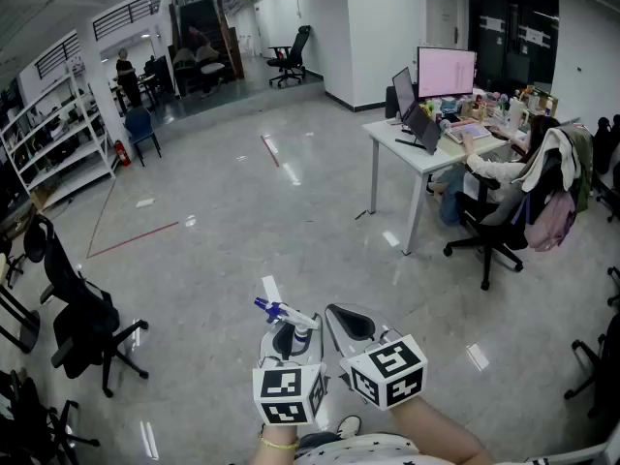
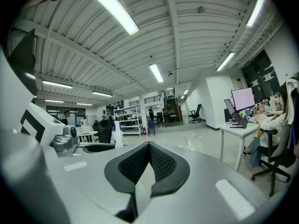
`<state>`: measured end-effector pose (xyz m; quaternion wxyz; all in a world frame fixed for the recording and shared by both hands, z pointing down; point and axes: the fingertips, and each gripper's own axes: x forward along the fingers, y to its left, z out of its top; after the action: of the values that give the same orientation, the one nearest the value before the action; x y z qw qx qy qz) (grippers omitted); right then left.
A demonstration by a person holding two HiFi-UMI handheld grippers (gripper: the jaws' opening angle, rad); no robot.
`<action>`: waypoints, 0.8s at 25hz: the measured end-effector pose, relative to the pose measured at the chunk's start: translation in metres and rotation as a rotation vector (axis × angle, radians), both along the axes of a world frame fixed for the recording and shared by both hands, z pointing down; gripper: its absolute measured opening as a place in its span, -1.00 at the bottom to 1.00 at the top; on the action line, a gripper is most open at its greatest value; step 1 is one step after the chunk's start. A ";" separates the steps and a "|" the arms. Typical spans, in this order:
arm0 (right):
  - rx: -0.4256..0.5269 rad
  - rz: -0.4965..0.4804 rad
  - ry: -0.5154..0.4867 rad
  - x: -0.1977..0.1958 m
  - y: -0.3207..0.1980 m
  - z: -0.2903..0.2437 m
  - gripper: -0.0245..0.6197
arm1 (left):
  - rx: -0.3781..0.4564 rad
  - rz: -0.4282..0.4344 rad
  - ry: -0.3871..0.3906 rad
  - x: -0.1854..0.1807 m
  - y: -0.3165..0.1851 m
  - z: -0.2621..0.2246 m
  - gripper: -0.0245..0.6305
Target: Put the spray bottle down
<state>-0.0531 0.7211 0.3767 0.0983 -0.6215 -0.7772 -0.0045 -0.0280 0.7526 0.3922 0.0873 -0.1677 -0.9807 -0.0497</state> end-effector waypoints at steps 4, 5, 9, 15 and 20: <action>0.003 0.014 -0.010 -0.009 0.001 0.000 -0.93 | 0.004 0.021 0.011 -0.008 0.000 0.002 -0.53; 0.002 0.022 -0.011 -0.012 0.001 0.000 -0.93 | 0.002 0.025 0.007 -0.011 0.000 0.002 -0.53; 0.000 0.073 -0.011 -0.029 -0.005 0.002 -0.93 | 0.002 0.070 0.009 -0.028 -0.003 0.005 -0.53; -0.007 0.212 -0.011 -0.079 -0.032 0.007 -0.93 | 0.009 0.193 -0.002 -0.078 -0.019 0.010 -0.53; -0.017 0.368 -0.012 -0.113 -0.074 0.008 -0.93 | 0.005 0.318 -0.014 -0.112 -0.047 0.010 -0.53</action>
<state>-0.1659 0.6468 0.3845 0.0875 -0.4695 -0.8784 0.0165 -0.1399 0.7059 0.4026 0.0876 -0.0099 -0.9954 -0.0388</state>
